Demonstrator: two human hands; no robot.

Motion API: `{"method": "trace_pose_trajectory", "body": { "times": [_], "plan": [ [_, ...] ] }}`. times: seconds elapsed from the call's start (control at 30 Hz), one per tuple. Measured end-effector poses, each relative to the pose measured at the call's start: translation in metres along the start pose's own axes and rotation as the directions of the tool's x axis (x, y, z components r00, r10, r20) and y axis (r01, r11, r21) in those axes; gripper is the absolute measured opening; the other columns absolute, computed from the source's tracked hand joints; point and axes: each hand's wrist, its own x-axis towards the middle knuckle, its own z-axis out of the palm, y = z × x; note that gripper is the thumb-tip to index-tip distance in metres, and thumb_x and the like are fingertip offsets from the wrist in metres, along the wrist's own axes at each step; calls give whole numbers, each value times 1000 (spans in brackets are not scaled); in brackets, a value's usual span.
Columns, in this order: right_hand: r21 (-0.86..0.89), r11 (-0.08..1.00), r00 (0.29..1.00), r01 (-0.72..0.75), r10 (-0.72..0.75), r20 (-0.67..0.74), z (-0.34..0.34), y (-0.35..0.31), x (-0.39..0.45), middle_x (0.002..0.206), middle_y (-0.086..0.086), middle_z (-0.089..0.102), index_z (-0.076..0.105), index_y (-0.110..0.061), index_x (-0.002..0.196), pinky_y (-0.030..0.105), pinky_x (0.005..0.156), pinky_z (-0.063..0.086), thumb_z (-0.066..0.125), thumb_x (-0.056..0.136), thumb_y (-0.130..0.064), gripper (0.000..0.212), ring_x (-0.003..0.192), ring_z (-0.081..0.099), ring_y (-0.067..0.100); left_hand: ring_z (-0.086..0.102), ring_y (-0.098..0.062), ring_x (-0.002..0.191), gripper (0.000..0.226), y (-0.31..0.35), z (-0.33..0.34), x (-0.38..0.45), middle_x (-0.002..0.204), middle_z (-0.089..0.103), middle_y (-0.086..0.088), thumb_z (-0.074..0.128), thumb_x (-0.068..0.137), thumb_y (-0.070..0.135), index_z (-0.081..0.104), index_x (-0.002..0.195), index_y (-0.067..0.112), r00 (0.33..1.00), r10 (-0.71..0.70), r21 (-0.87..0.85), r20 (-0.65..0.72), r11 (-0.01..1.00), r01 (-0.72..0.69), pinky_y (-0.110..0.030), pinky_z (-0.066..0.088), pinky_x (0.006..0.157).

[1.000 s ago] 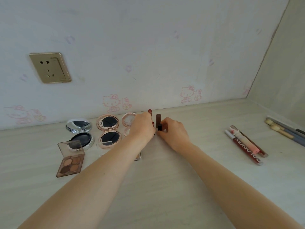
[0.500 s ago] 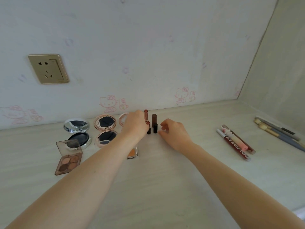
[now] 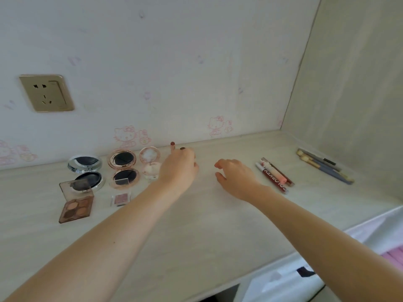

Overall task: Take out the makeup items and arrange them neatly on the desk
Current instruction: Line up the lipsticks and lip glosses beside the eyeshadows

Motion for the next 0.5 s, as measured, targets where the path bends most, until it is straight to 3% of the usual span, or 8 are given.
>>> {"method": "trace_pose_trajectory", "body": {
  "times": [0.13,0.27,0.4,0.5],
  "plan": [
    [-82,996,999,-19,16,-48,-18,27,-29,122,5,62,54,-17,127,37,91,46,46,96,-29,35,117,52,23,61,-32,93,22,33,19,-11,99,66,-9,48,89,15,59,108,10,994,105,7,33,994,-105,-41,54,75],
    [-90,993,996,-81,76,-51,-34,58,-55,128,8,55,55,-14,126,40,98,45,46,96,-26,33,129,42,25,60,-29,94,23,65,42,-20,101,66,-6,47,89,16,59,108,12,976,203,8,79,979,-205,-41,53,76],
    [-82,986,989,-147,144,-34,-48,91,-79,113,9,58,54,-13,122,43,86,48,45,95,-24,31,108,52,28,59,-30,101,25,96,62,-21,106,67,-5,47,88,19,59,110,15,958,271,3,99,962,-272,-39,52,78],
    [-85,976,980,-198,196,-39,-57,114,-93,104,6,60,58,-13,115,41,86,48,42,97,-27,27,105,52,25,58,-29,106,28,115,76,-15,110,66,-4,47,88,20,59,113,16,943,315,-9,108,949,-316,-38,51,79]
  ]
}}
